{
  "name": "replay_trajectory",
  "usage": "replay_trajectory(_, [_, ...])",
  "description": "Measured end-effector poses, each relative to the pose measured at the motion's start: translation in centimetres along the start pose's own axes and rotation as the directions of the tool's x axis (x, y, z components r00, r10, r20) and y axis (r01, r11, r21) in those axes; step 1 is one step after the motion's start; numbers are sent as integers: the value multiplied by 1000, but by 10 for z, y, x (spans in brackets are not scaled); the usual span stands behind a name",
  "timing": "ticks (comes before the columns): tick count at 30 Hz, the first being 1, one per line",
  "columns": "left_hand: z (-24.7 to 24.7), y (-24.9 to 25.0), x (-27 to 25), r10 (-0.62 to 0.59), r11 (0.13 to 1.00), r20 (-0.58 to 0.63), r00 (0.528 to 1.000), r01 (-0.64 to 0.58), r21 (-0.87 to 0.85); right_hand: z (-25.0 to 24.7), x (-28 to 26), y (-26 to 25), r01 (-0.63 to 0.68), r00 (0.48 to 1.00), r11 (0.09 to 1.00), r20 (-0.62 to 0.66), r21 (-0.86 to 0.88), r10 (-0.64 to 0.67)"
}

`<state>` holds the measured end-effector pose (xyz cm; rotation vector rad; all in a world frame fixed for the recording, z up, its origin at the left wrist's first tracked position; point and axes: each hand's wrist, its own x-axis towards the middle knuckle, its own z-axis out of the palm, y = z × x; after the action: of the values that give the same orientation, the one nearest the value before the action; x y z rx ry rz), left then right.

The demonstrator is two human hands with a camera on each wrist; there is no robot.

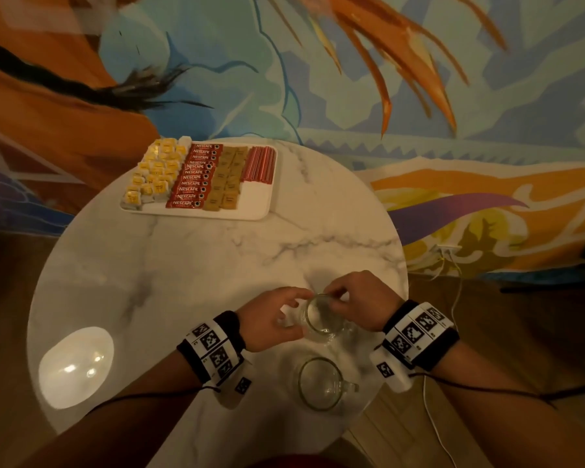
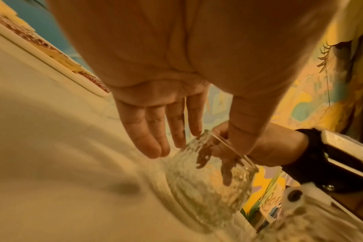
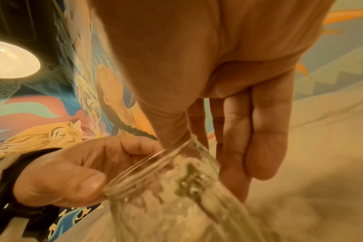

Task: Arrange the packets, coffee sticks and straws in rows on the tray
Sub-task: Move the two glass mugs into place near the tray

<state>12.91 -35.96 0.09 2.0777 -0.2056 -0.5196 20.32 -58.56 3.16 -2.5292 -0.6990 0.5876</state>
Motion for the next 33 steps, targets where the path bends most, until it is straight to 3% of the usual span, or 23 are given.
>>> replay_trajectory(10, [-4, 26, -6, 137, 990, -197, 971, -142, -8, -30, 7, -36, 152, 987, 988, -56, 28, -151])
replay_trajectory(21, [-21, 11, -34, 81, 992, -327, 942, -108, -64, -15, -40, -50, 283, 954, 958, -121, 51, -275])
replay_trajectory(25, [-29, -2, -43, 50, 994, -393, 918, -85, -73, 1, -58, -54, 389, 921, 920, 48, -53, -387])
replay_trajectory(29, [-28, -3, -52, 38, 996, -420, 907, -70, -62, 25, -67, -52, 414, 882, 902, 301, -126, -363])
replay_trajectory(33, [-25, 0, -57, 44, 995, -427, 903, -78, -62, 37, -78, -52, 387, 868, 910, 391, -148, -305])
